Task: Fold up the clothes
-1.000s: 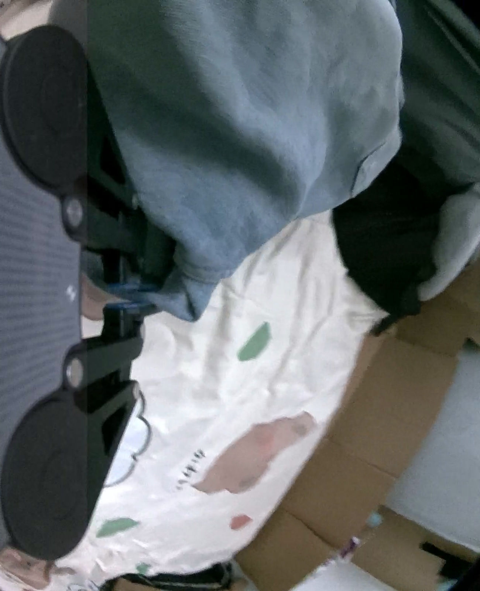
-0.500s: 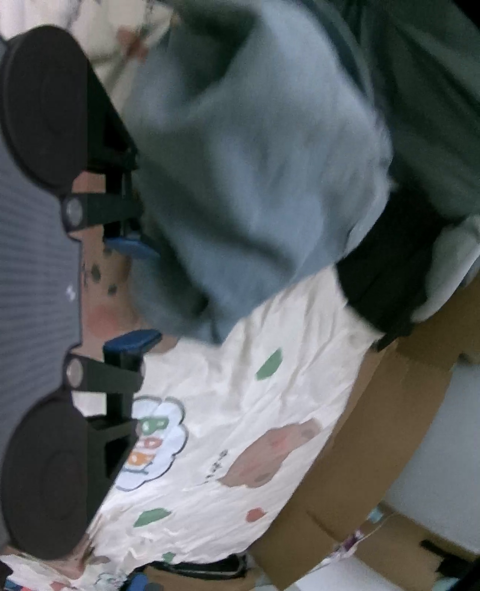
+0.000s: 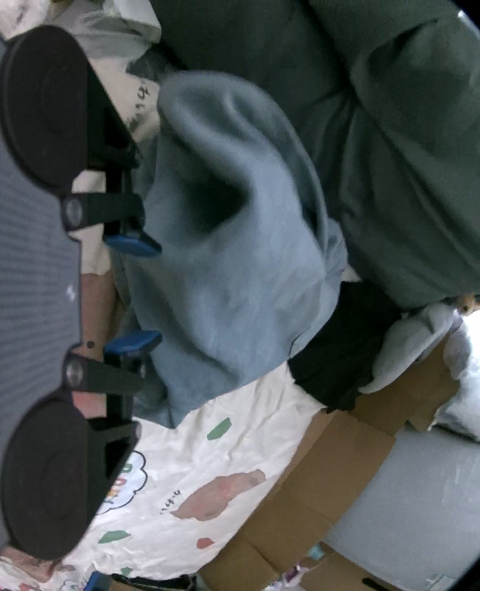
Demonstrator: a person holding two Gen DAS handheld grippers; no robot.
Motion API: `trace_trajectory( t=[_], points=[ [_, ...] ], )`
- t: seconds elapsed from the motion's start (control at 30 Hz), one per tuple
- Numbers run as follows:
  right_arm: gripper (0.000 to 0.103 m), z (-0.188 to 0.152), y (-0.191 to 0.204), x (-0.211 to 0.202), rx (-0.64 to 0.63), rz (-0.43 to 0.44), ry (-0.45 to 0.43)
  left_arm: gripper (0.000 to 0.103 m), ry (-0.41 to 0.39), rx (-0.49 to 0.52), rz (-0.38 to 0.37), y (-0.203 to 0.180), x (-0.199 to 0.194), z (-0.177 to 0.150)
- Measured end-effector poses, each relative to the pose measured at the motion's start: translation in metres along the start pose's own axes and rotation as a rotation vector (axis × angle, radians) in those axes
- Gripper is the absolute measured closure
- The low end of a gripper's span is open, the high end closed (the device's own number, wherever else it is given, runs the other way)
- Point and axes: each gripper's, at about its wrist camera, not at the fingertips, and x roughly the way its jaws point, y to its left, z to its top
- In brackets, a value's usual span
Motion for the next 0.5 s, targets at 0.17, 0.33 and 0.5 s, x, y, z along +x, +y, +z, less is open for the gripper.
trace_trajectory(
  t=[0.17,0.33,0.5],
  points=[
    [0.003,0.001,0.006,0.005,-0.015,0.001,0.008,0.03,-0.032,-0.014,0.067,0.039,-0.017,-0.003],
    [0.003,-0.002,0.015,0.006,-0.042,0.003,0.022,0.03,0.008,-0.023,0.192,0.08,0.014,-0.012],
    [0.003,-0.005,0.017,0.004,-0.057,-0.006,0.032,0.026,-0.004,-0.03,0.238,0.1,0.04,-0.01]
  ],
)
